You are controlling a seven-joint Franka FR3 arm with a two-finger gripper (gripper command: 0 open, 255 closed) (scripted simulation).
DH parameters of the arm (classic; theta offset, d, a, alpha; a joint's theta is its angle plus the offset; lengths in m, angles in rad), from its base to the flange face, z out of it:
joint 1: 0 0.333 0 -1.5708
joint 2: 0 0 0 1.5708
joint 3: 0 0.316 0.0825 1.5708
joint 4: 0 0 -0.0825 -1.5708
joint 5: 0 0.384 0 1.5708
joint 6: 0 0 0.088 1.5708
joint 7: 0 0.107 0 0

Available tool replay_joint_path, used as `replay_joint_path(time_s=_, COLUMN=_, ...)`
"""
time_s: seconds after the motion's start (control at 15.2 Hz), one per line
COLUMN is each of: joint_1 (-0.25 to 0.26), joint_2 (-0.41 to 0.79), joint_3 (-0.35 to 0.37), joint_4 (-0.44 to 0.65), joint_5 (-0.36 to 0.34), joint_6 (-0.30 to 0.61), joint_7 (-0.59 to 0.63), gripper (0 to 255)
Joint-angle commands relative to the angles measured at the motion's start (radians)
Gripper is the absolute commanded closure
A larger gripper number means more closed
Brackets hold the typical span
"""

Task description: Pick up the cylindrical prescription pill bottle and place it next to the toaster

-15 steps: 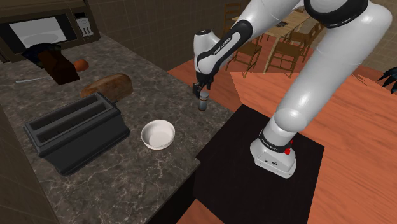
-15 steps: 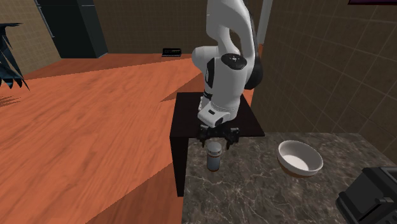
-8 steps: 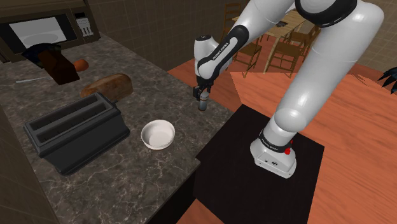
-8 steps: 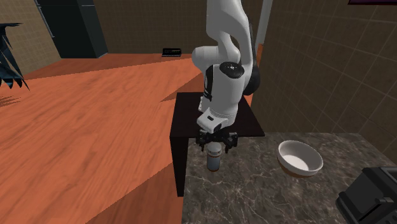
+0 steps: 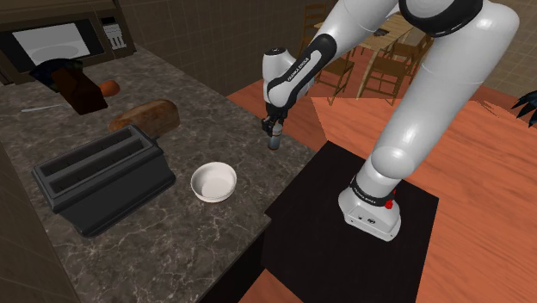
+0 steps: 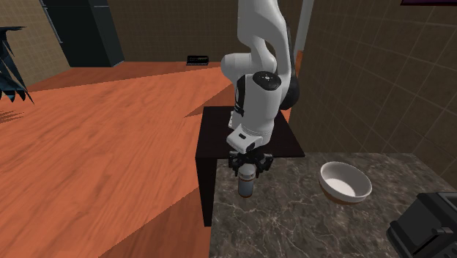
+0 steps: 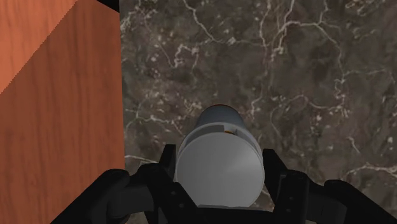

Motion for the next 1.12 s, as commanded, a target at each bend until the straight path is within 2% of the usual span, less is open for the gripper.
replay_joint_path(time_s=0.0, joint_1=0.0, joint_2=0.0, joint_3=0.0, joint_4=0.0, joint_5=0.0, joint_6=0.0, joint_7=0.0, gripper=255)
replay_joint_path(time_s=0.4, joint_1=0.0, joint_2=0.0, joint_3=0.0, joint_4=0.0, joint_5=0.0, joint_6=0.0, joint_7=0.0, gripper=255)
replay_joint_path(time_s=1.06, joint_1=0.003, joint_2=-0.126, joint_3=0.003, joint_4=0.023, joint_5=0.021, joint_6=-0.15, joint_7=-0.022, gripper=255)
